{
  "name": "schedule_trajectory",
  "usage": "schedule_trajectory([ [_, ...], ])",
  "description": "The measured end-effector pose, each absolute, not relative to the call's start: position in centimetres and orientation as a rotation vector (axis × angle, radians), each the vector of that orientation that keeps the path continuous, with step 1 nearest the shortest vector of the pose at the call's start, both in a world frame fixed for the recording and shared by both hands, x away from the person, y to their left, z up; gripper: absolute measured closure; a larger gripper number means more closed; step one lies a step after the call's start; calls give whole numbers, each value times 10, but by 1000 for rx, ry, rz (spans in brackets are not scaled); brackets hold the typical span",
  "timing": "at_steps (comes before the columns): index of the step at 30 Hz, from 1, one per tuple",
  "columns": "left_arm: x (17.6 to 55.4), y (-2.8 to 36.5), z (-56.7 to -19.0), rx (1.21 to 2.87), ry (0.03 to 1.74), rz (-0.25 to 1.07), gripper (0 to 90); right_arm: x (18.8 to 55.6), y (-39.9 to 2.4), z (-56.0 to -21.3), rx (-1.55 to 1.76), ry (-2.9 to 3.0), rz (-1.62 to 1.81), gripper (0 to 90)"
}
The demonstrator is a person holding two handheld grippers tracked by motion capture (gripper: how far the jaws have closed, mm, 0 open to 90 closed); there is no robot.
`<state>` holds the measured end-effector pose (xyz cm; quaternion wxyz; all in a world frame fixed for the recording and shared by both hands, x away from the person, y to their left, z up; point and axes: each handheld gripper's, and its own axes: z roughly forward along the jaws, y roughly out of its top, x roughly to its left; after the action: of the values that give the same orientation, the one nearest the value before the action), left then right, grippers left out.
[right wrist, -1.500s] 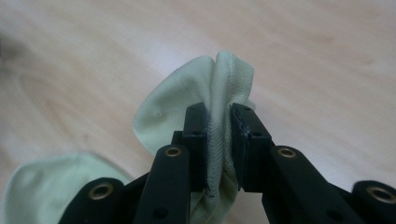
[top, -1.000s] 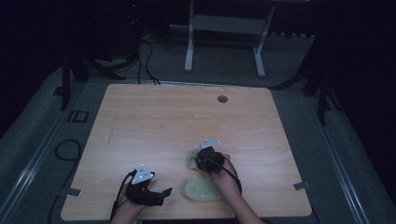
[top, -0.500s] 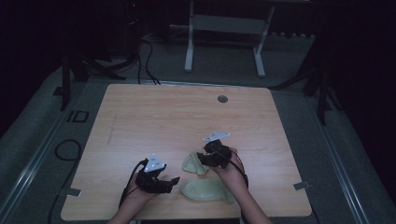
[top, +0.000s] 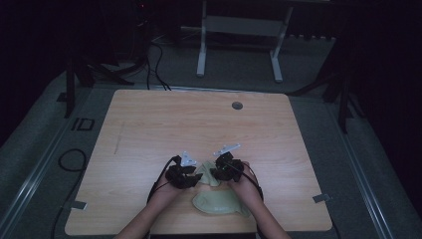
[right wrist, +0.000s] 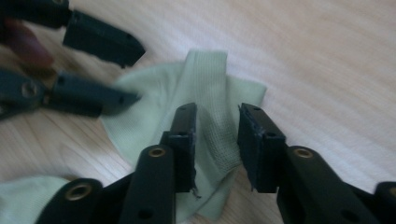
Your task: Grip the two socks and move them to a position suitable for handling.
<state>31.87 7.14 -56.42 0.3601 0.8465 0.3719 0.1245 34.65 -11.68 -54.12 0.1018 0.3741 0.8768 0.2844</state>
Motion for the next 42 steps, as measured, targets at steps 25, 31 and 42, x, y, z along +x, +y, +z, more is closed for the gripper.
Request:
schedule_trajectory([
  [25,322,68,-563,2208,957,340,868,342,-178,-494,1125,2444,920,829],
  [31,322,68,-562,2221,947,338,868,347,-203,-506,1201,2437,890,828],
  [42,322,66,-562,2217,947,333,867,352,-217,-536,1248,2468,815,820],
])
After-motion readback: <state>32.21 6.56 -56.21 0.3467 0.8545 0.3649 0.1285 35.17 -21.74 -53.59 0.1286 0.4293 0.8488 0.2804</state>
